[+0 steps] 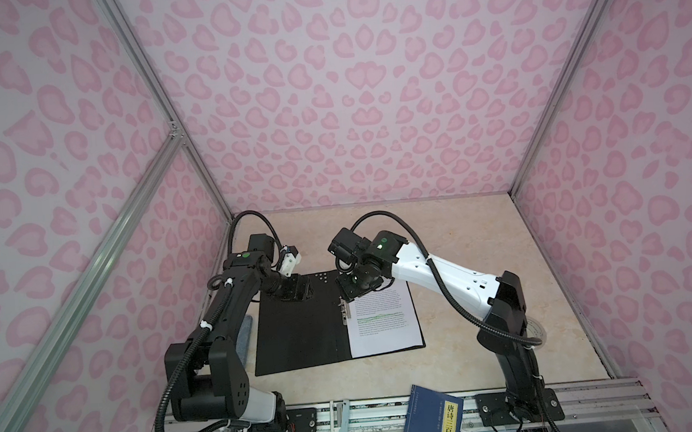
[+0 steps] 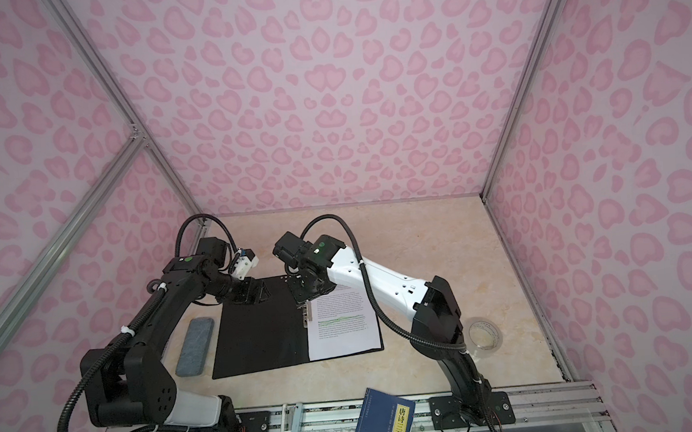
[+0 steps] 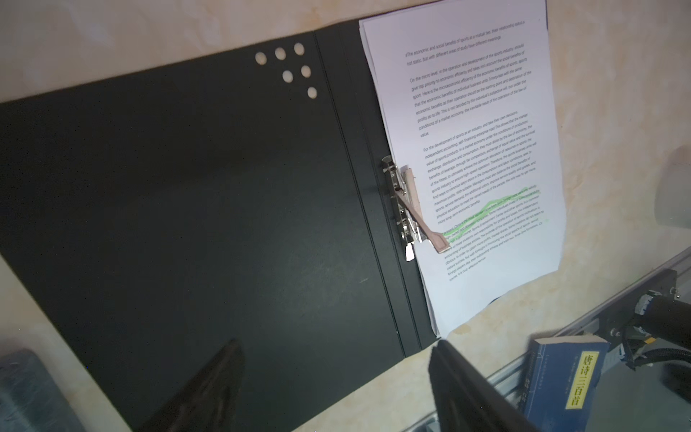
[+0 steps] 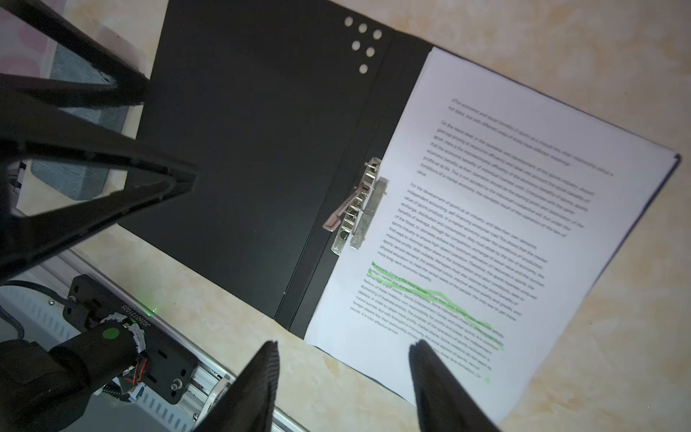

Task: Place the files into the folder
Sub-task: 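Move both grippers inward toward the folder's spine and clip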

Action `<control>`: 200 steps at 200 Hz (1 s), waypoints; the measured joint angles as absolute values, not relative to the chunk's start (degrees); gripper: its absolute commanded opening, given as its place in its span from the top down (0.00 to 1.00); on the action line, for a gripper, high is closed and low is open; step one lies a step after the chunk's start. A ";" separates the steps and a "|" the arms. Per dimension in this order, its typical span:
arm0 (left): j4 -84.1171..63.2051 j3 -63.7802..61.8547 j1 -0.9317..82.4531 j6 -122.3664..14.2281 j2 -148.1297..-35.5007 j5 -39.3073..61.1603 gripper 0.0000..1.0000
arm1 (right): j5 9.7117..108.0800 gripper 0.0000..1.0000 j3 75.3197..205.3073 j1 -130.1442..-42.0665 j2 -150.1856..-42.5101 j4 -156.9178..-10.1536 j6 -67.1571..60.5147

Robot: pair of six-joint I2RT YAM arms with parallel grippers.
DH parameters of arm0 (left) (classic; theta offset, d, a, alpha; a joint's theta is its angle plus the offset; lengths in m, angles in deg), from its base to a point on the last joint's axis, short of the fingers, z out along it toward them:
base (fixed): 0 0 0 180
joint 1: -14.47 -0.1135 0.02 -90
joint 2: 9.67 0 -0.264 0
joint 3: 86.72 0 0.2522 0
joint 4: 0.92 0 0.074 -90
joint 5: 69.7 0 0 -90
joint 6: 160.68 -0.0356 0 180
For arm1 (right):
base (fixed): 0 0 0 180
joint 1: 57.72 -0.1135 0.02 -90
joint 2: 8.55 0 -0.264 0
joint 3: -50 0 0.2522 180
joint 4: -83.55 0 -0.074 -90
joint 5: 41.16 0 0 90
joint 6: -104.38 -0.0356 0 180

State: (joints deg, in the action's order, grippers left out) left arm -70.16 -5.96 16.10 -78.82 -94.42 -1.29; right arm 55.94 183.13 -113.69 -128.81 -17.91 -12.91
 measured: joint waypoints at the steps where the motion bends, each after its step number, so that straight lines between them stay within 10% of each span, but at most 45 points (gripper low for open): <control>1: -70.16 -6.03 16.08 -78.86 -94.47 -1.29 0.19 | 55.94 0.45 183.26 -113.71 -128.95 -17.85 -12.93; 200: -67.06 -11.69 15.23 -84.15 -97.24 -2.53 0.23 | 60.37 0.74 201.10 -114.17 -146.96 -9.21 -10.90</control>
State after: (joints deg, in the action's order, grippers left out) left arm -67.06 -11.69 15.23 -84.15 -97.24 -2.53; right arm 60.37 201.10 -114.17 -146.96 -9.21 -10.90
